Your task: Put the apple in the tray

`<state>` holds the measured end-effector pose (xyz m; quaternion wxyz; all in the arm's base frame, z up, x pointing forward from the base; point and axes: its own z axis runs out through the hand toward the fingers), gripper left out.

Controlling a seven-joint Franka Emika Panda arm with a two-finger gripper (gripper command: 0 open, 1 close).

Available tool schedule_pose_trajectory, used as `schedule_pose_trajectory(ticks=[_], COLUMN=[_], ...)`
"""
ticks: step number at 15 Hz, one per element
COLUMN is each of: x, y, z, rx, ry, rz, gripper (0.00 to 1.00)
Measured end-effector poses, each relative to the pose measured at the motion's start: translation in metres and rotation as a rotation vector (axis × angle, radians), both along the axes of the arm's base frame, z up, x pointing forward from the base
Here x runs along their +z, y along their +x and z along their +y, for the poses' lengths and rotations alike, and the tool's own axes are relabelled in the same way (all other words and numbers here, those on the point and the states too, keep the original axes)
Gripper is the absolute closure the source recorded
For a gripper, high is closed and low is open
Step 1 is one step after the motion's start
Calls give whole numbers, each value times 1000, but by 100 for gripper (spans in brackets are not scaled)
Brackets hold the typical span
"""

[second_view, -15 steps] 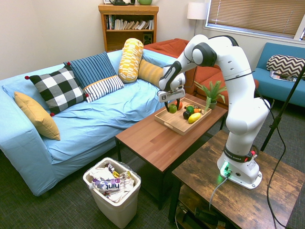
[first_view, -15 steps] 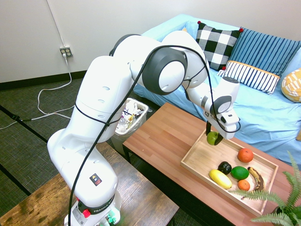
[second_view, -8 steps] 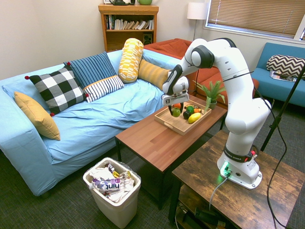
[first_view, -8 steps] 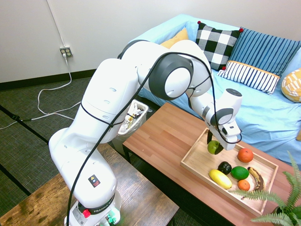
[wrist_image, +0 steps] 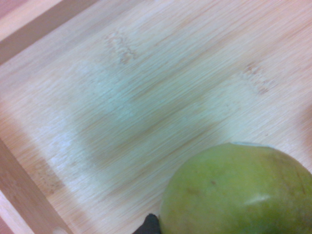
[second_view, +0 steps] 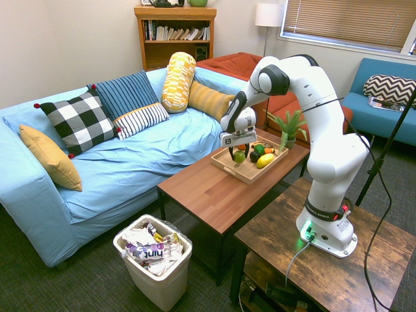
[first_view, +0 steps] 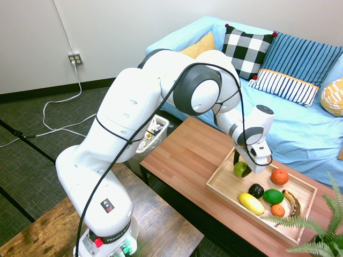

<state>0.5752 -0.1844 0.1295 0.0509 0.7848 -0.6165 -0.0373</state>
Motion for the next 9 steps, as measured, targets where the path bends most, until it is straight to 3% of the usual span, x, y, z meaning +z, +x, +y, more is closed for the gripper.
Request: schedule_pose_trajectory(ticks=[9], x=[-17], y=[2], z=[-1], rx=[0], ry=[10], rz=[13], gripper=[0])
